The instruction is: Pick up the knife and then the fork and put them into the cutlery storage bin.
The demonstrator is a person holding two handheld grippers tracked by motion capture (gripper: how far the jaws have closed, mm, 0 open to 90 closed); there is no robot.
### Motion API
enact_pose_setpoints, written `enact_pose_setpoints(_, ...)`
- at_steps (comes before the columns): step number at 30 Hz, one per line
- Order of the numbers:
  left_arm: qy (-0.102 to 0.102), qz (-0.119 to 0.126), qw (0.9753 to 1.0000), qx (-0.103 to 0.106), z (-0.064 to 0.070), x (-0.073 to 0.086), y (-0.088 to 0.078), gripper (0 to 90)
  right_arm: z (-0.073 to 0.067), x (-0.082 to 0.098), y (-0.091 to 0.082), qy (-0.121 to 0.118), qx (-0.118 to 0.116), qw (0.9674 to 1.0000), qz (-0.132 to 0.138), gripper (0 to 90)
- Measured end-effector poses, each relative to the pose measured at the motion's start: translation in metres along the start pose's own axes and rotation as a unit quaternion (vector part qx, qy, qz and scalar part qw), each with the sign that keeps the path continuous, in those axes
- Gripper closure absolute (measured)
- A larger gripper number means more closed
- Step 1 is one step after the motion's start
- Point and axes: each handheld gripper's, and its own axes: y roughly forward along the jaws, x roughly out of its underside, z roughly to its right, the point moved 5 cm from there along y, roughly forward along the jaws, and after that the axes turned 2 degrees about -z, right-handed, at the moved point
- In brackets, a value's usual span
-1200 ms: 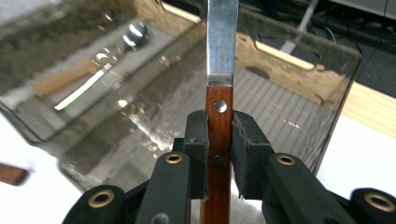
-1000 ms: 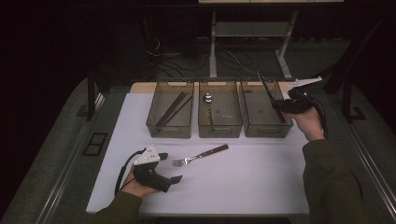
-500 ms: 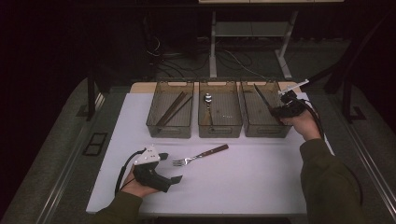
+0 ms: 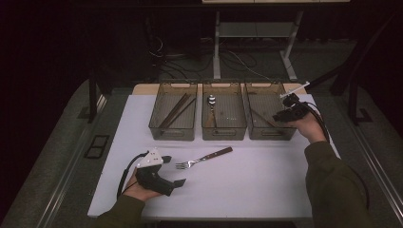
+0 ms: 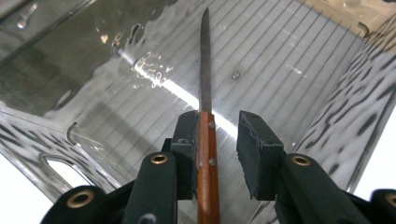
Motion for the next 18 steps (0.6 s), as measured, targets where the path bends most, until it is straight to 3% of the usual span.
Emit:
enact_pose_setpoints(7,0.000,0.000,1.0000,0.001,0.000,0.000,0.000,0.0,-0.001,-0.003,-0.012,0.013,-0.012,0.9991,0.038,66.5)
enact_pose_setpoints(12,-0.001,0.001,1.0000,0.000,0.000,0.000,0.000,0.0,-0.010,-0.006,-0.031,0.020,-0.035,0.9959,0.082,77.9)
enact_pose_setpoints(18,0.001,0.001,1.0000,0.000,0.001,0.000,0.000,0.0,-0.029,-0.003,-0.049,-0.003,-0.064,0.9920,0.109,89.2)
